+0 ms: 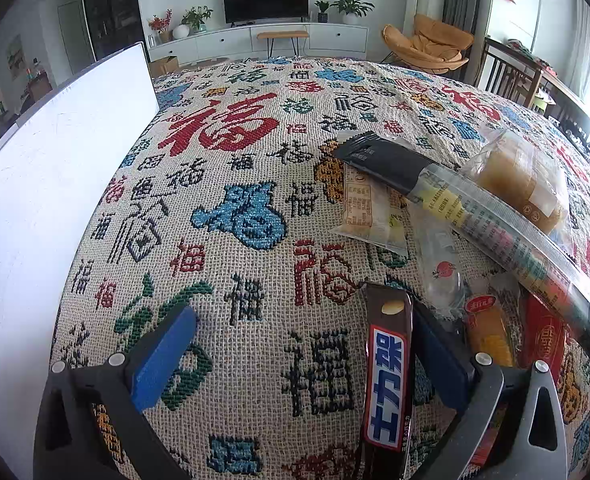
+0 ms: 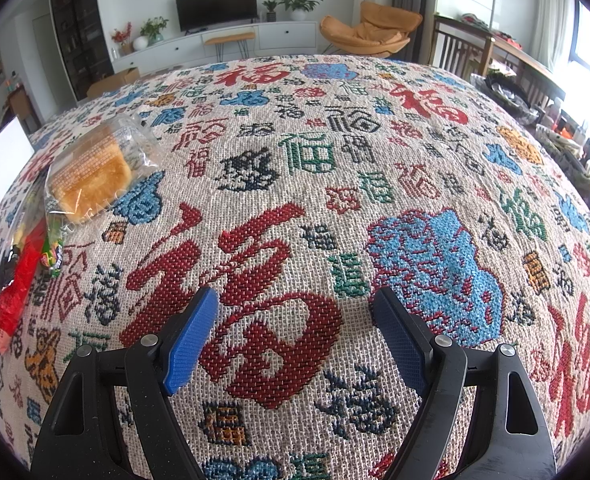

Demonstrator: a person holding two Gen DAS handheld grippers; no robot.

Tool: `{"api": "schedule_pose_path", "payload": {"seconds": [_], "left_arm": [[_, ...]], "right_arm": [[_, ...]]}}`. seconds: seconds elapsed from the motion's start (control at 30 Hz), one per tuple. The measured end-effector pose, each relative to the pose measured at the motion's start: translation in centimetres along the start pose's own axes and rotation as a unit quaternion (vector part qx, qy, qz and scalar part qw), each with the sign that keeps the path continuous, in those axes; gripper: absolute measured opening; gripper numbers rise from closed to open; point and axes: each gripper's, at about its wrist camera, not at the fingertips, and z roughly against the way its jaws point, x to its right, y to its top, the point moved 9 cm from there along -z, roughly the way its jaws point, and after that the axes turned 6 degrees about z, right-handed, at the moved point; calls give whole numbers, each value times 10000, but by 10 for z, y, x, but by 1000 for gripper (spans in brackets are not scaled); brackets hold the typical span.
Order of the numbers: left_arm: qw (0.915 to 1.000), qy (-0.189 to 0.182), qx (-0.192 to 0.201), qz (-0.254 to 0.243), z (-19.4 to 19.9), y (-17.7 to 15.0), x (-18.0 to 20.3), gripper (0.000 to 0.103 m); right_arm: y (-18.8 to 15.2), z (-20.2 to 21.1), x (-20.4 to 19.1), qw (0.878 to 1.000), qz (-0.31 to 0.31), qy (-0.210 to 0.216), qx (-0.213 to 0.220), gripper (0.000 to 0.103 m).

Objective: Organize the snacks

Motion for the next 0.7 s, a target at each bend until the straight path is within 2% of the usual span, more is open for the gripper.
{"api": "schedule_pose_path", "payload": {"seconds": [0.37, 0.43, 0.53, 0.7], "left_arm": [[10000, -18, -26, -22, 0, -1, 0, 103], [9996, -118, -174, -183, 2, -4, 1, 103], [9970, -270, -662, -295, 9, -9, -6, 103], [9956, -842, -390, 101, 45, 0, -19, 103]], "right_arm": [[0, 1, 0, 10000, 0, 1, 0, 84], [0, 1, 0, 10000, -3, 4, 1, 84], [0, 0, 0, 10000, -21, 31, 12, 84], [1, 0, 0, 10000, -35, 56, 20, 84]]}}
